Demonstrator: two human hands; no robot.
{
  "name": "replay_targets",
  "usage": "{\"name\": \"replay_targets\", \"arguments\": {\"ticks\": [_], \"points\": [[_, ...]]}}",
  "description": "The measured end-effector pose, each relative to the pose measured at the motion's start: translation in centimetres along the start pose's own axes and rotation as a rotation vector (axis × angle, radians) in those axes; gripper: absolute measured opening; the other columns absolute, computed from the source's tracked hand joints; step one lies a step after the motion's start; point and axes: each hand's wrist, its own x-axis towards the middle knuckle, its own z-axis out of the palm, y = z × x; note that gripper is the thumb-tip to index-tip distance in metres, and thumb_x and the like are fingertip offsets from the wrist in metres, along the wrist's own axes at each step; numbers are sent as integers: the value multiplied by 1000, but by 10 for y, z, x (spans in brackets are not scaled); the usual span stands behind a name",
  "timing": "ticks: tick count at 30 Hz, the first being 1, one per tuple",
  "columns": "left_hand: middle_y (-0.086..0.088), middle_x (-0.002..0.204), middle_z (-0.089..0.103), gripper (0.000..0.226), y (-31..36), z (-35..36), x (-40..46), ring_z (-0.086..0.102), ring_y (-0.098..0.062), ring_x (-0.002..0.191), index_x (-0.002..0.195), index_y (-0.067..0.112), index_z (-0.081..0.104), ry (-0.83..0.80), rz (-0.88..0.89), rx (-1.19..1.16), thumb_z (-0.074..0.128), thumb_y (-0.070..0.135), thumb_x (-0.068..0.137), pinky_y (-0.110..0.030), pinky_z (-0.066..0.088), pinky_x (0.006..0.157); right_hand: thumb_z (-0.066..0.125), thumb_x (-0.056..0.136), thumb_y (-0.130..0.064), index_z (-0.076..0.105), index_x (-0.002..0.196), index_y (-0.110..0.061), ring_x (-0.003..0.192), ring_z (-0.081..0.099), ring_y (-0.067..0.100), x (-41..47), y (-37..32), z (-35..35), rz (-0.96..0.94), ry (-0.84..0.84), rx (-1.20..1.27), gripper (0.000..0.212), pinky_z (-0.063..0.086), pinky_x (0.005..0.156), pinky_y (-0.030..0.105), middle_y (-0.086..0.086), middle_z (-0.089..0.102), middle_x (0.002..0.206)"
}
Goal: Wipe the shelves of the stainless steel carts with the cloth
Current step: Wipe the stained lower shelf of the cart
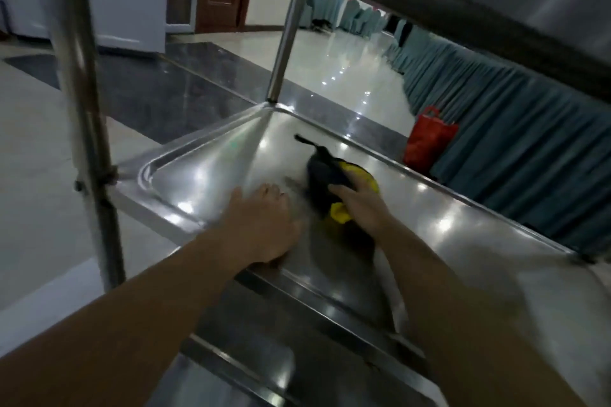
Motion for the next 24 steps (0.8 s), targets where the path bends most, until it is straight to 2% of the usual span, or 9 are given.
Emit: {"name": "replay_targets", "arguments": {"ticks": [2, 4, 8, 11, 13, 15, 17, 20, 24], "points": [[-9, 151, 35, 60, 25, 9, -1, 28, -25, 140, 141, 15, 36, 50, 47, 55, 28, 52, 95, -49, 21, 113, 54, 71, -64, 48, 131, -48, 117, 55, 21, -10, -1, 4, -59, -87, -12, 62, 43, 103, 43, -4, 58, 130], [-11, 156, 27, 65, 39, 14, -1, 22, -26, 143, 147, 14, 28, 32, 21, 28, 27, 55, 96, -50, 14, 115, 51, 72, -67, 46, 129, -53, 123, 50, 24, -17, 10, -11, -30, -105, -8, 59, 36, 108, 47, -5, 57, 131], [-8, 161, 10, 78, 42, 13, 1, 7, -23, 148, 152, 16, 17, -56, -23, 10, 23, 65, 92, -51, 4, 118, 52, 77, -62, 54, 126, -43, 117, 54, 34, -41, 80, -82, 211, 199, -13, 52, 35, 108, 50, 6, 62, 125], [-2, 161, 13, 70, 45, 13, 0, 9, -26, 148, 149, 33, 22, -58, 37, 5, 25, 69, 89, -54, 4, 117, 51, 86, -54, 55, 129, -32, 116, 54, 38, -79, 137, -139, 363, 356, -33, 49, 34, 107, 54, 14, 61, 124], [3, 161, 16, 66, 55, 16, -3, 11, -24, 147, 147, 40, 26, -51, 95, -4, 27, 70, 88, -54, 6, 116, 46, 84, -57, 51, 131, -32, 119, 50, 38, -101, 156, -157, 454, 439, -40, 53, 29, 109, 56, 14, 58, 127], [3, 161, 16, 66, 74, 23, -9, 11, -23, 147, 147, 40, 25, -60, 166, -20, 27, 70, 88, -52, 8, 117, 43, 85, -56, 47, 132, -33, 127, 43, 38, -112, 155, -153, 506, 462, -108, 52, 22, 110, 59, 15, 54, 133], [1, 161, 14, 68, 92, 30, -14, 10, -23, 148, 149, 35, 22, -60, 213, -28, 26, 67, 89, -51, 8, 118, 46, 87, -52, 49, 130, -33, 129, 42, 38, -114, 136, -138, 468, 439, -152, 47, 22, 110, 58, 15, 54, 132], [-1, 161, 15, 72, 99, 31, -14, 11, -24, 148, 149, 32, 22, -44, 202, -13, 23, 68, 87, -51, 11, 118, 52, 84, -51, 56, 122, -34, 114, 54, 33, -121, 98, -106, 282, 299, -97, 42, 38, 103, 51, 9, 62, 120], [-1, 161, 12, 73, 101, 30, -6, 10, -24, 148, 150, 32, 20, -72, 192, 52, 22, 69, 88, -51, 13, 117, 47, 80, -62, 44, 137, -40, 131, 43, 23, -160, 75, -82, 73, 45, -94, 62, 35, 108, 47, -3, 52, 139]]}}
